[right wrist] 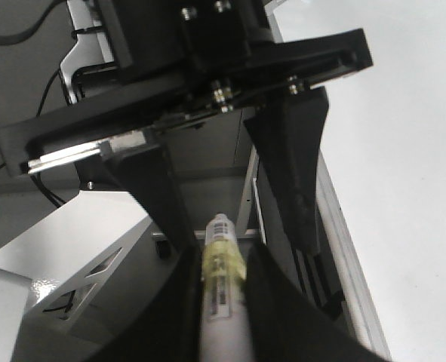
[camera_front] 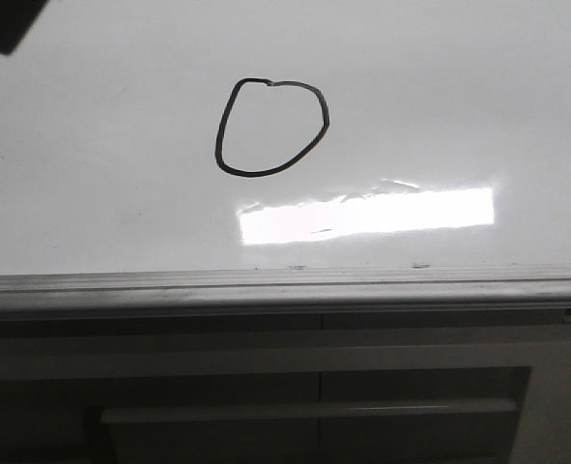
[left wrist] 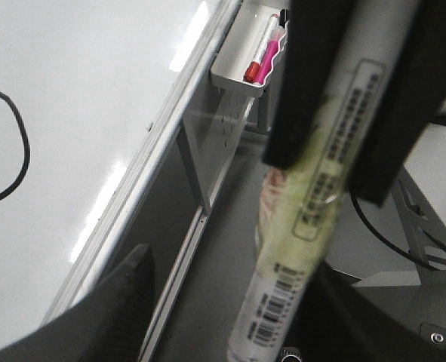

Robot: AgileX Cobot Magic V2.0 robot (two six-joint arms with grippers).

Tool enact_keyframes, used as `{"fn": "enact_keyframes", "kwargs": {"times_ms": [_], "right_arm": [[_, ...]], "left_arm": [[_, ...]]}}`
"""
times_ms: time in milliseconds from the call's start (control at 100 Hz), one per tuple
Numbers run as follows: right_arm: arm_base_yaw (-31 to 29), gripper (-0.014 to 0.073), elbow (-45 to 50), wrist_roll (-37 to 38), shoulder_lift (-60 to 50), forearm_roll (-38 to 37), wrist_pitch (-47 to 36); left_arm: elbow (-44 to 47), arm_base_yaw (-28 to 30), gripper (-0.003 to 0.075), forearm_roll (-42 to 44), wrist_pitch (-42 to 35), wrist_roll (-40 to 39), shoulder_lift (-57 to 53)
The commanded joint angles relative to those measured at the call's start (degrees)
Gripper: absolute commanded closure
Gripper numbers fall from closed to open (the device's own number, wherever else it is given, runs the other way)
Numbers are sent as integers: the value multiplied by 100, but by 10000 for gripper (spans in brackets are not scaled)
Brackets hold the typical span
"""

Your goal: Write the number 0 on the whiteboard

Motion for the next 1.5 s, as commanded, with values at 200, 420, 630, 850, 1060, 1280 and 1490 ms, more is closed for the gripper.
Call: {"fn": "enact_keyframes", "kwargs": {"times_ms": [200,420,630,850,1060,1280,1490], "right_arm": [[-3,641,-165,-496,-72,901,100],[-3,641,-165,-496,-72,901,328],[-3,641,-165,-496,-72,901,389],[-3,638,-165,-415,-50,901,374],[-14,266,-165,-400,-75,875,-186],[-283,-18,-165,-385,-415,716,-1583],[-1424,-15,-72,-311,-1104,716,-1733]], "left_arm": [[-219,-14,389,79,-190,-201,207],[-219,-14,589,76,-234,-201,242],[-219,-14,740,76,-266,-201,242],[-219,-14,740,76,-449,-201,242],[-219,-14,740,66,-525,-201,242],[-208,-14,740,84,-780,-462,120],[-53,-14,740,1387,-897,-2106,32]]}}
